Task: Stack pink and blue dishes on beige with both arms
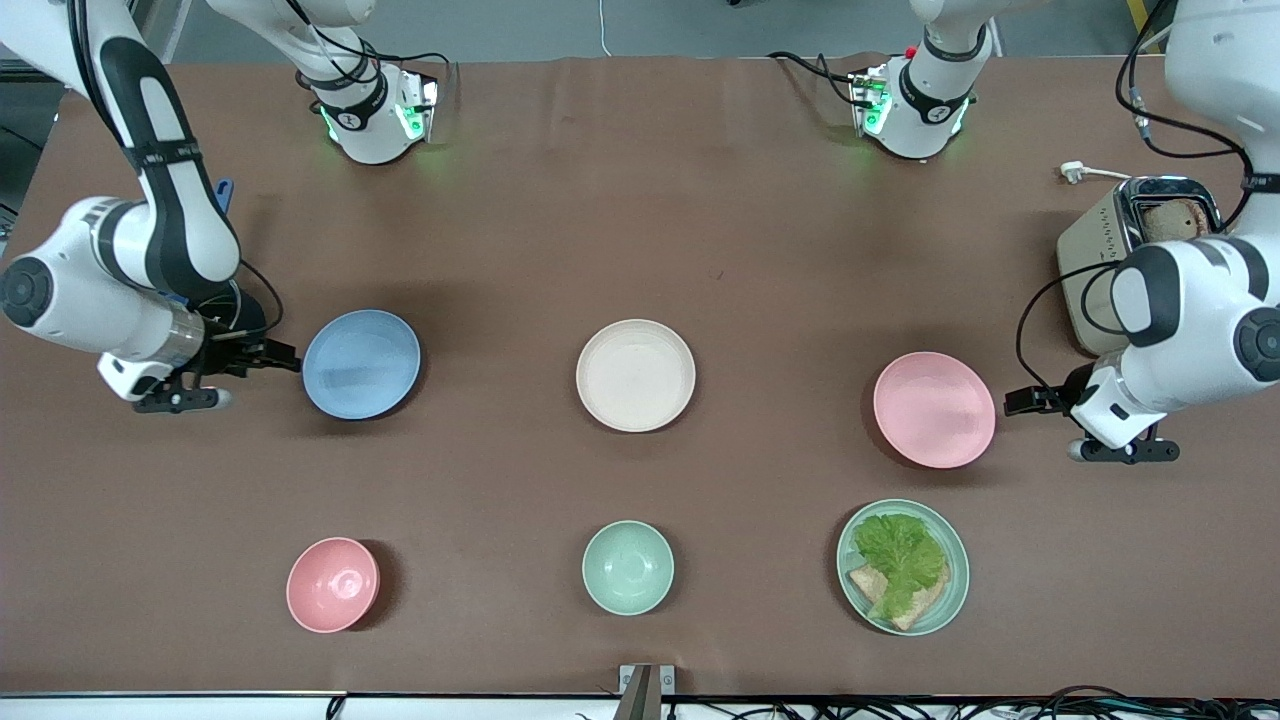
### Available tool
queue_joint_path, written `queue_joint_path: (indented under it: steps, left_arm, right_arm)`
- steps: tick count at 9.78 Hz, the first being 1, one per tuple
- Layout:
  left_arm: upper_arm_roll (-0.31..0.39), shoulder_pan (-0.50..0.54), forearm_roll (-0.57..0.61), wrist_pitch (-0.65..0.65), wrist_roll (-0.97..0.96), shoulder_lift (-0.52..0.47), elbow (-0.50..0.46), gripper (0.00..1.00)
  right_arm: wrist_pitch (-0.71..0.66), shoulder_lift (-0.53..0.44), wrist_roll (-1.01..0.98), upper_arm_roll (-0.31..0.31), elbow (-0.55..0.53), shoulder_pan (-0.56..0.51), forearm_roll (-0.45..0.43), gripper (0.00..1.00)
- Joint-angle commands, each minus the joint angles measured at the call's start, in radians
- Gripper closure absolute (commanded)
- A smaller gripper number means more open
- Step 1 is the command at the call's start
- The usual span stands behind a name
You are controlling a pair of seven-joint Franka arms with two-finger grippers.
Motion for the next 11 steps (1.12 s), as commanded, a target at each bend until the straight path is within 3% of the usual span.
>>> queue_joint_path:
  steps: [1, 3, 6, 7, 9, 11]
  left_arm:
    - [-0.011, 0.010, -0.010, 0.018, 0.040, 0.095, 0.034, 0.22]
    - [-0.016, 0.004, -0.012, 0.019, 0.040, 0.147, 0.066, 0.30]
    - [-0.019, -0.009, -0.030, 0.022, 0.038, 0.182, 0.079, 0.52]
    - [-0.020, -0.011, -0.057, 0.024, 0.038, 0.192, 0.079, 0.52]
    - [-0.028, -0.017, -0.061, 0.053, 0.038, 0.199, 0.076, 0.57]
    - [-0.028, -0.017, -0.061, 0.053, 0.038, 0.198, 0.076, 0.83]
  right_arm:
    - [0.025, 0.030, -0.199, 0.005, -0.031, -0.043, 0.139, 0.00]
    - [0.110, 0.043, -0.290, 0.005, -0.091, -0.037, 0.220, 0.00]
    - [0.143, 0.077, -0.321, 0.005, -0.105, -0.043, 0.231, 0.00]
    - [0.176, 0.080, -0.321, 0.005, -0.123, -0.037, 0.241, 0.03]
    - [0.181, 0.100, -0.321, 0.005, -0.125, -0.034, 0.277, 0.16]
    - [0.179, 0.114, -0.321, 0.005, -0.125, -0.033, 0.284, 0.40]
